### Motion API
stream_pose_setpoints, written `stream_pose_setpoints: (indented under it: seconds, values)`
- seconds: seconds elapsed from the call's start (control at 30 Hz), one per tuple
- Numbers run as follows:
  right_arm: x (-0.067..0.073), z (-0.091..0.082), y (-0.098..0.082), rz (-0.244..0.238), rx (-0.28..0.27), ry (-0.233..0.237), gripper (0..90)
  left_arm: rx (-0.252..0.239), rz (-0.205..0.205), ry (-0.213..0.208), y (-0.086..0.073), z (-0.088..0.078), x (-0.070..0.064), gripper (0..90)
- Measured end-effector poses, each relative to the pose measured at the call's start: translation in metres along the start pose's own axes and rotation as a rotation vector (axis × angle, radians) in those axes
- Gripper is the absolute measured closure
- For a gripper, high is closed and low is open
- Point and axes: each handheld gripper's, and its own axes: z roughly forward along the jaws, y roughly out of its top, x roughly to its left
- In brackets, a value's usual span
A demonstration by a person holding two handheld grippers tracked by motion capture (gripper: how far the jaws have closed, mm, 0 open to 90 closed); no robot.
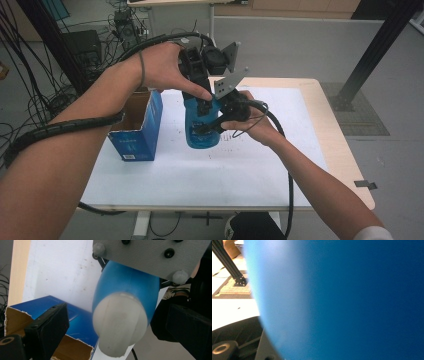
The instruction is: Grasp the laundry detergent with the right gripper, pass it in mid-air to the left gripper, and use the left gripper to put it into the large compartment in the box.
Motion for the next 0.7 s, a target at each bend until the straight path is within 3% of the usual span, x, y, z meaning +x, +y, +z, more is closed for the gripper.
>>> stream_pose_setpoints:
  seconds: [0.7]
  values:
    - [0.0032,-0.0021,0.0013,-0.02,-0.009,0.008,44.1,-0.005,0.006,-0.028,0.0048,0.0085,-0.0013,5.5]
